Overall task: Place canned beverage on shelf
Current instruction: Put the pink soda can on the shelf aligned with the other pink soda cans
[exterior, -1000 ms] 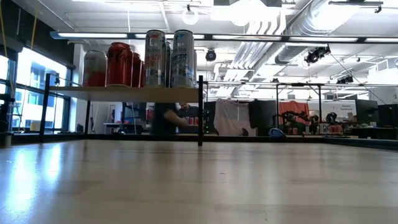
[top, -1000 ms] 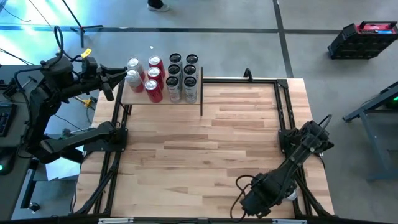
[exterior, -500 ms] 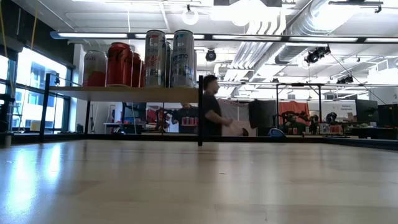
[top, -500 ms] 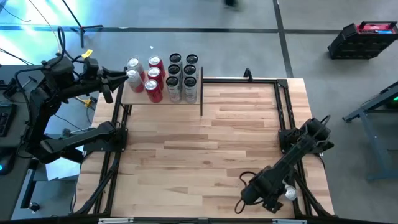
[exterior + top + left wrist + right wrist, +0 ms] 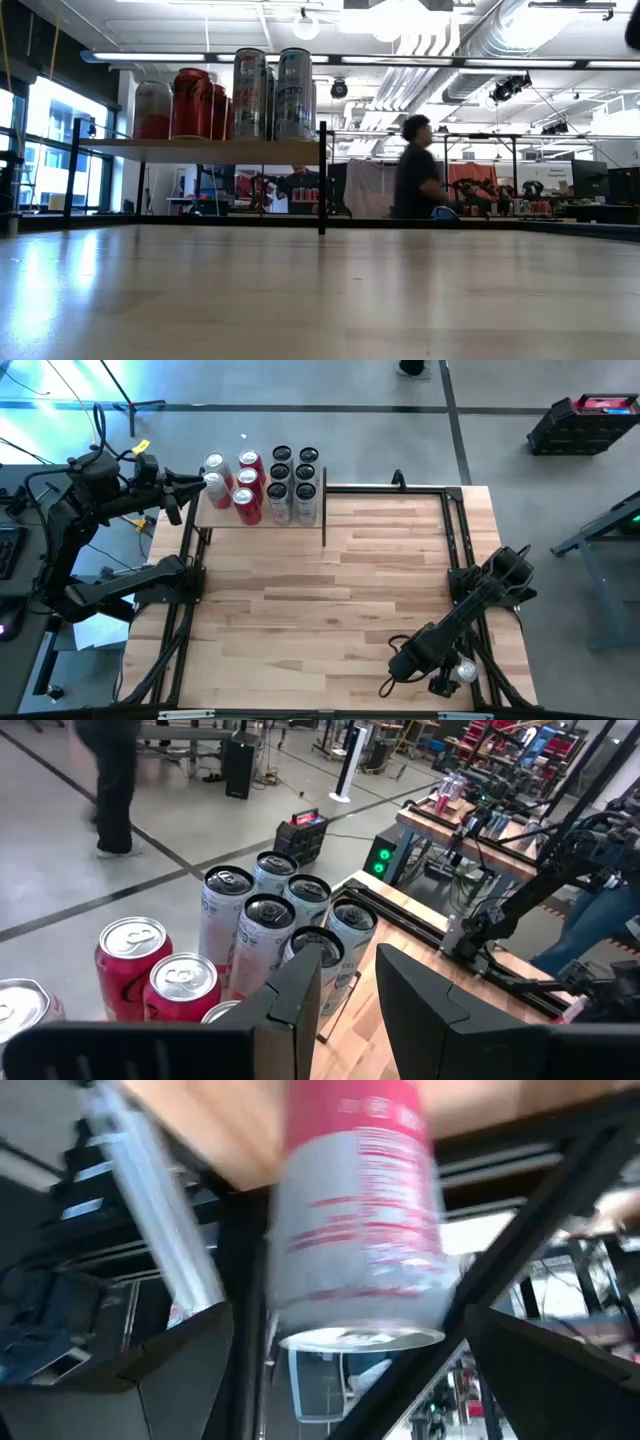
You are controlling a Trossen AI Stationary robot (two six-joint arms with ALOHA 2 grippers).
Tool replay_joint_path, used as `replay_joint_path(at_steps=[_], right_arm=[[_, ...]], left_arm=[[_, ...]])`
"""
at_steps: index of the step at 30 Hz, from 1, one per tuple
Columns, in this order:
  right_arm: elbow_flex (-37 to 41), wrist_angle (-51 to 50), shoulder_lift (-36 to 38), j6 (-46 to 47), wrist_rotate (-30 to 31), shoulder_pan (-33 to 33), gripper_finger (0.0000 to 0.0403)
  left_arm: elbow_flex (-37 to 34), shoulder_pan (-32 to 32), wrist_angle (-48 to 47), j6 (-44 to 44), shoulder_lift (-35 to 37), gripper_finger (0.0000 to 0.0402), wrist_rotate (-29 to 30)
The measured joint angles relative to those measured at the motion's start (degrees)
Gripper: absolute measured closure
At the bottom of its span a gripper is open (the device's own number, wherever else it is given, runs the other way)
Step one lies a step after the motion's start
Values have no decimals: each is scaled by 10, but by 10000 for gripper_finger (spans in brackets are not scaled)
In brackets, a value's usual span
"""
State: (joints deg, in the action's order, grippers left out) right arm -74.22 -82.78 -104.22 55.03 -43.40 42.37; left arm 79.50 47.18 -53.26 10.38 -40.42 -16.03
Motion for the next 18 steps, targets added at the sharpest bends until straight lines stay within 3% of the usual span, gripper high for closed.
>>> replay_joint_path(at_steps=[18], right_arm=[[70, 59, 0, 1, -21, 3, 22]], left_arm=[[0, 0, -26, 5, 0, 312, 1]])
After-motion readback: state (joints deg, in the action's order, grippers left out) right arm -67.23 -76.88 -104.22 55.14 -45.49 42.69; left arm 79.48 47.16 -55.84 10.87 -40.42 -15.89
